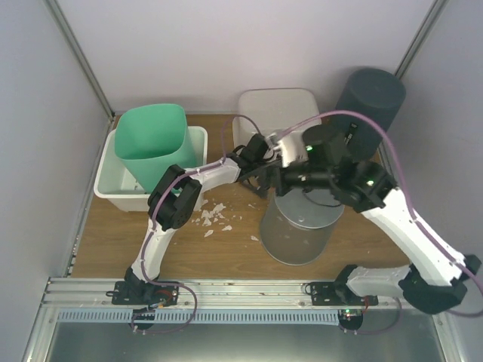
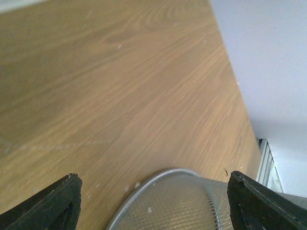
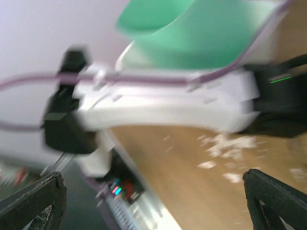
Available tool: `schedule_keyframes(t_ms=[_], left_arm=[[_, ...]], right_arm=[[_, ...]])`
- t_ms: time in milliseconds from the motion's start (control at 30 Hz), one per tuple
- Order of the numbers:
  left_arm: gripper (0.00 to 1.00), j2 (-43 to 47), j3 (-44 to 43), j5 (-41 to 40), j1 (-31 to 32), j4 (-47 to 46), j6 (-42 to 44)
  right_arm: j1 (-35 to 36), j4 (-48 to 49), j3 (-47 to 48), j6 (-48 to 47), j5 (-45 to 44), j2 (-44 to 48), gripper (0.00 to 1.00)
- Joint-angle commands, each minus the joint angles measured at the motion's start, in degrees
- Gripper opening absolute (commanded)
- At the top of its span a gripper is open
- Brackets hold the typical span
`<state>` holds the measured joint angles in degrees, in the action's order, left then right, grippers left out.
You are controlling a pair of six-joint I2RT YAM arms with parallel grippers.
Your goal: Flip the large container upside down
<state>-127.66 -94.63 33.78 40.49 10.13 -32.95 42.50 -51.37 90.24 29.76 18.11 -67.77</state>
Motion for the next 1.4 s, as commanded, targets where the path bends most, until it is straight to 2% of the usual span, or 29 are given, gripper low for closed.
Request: schedule_keyframes(t_ms=[0, 100, 300, 433, 567, 833, 900, 1000, 1200, 1367], left_arm=[[0.82, 1.61, -4.75, 0.19, 0.63, -1.84, 4.53], [0.82, 2.62, -7.87, 0.42, 0.92, -1.21, 6.65], [0.84, 5.04, -17.20, -6.17, 1.20, 2.98, 15.23], [0.87, 3.57, -27.68, -9.02, -0.37, 7.11, 20.16], [0.87, 2.20, -37.34, -10.97, -3.70, 10.15, 20.82], [0.93, 9.60, -40.30, -16.13, -9.55, 9.52, 24.79], [0.98, 12.28, -40.37, -17.25, -10.61, 10.62, 28.05], [0.99, 15.72, -40.36, -17.06, -12.81, 14.94, 32.18], [0.99, 20.48, -38.48, -18.49, -17.34, 29.05, 43.93], [0.99, 24.19, -34.23, -17.85, -20.69, 36.64, 49.29]], right_arm=[[11.77, 0.16, 0.51, -0.31, 10.48, -4.98, 1.00], [18.48, -5.01, -0.15, 2.48, 6.68, -7.91, 1.00], [27.00, -14.83, -1.65, 13.50, -2.06, -7.78, 1.00], [29.43, -24.56, -6.08, 19.81, -7.32, -8.76, 1.00], [28.60, -24.64, -10.07, 24.28, -13.46, -7.39, 1.00], [16.16, -24.61, -12.81, 33.68, -30.56, -2.13, 1.00], [12.45, -24.61, -14.36, 34.83, -33.62, -0.71, 1.00], [7.17, -24.48, -15.40, 35.09, -37.03, 0.17, 1.00], [-3.87, -22.66, -14.90, 30.27, -41.52, -1.25, 1.00], [-18.25, -13.39, -18.27, 19.12, -35.78, -1.99, 1.00]])
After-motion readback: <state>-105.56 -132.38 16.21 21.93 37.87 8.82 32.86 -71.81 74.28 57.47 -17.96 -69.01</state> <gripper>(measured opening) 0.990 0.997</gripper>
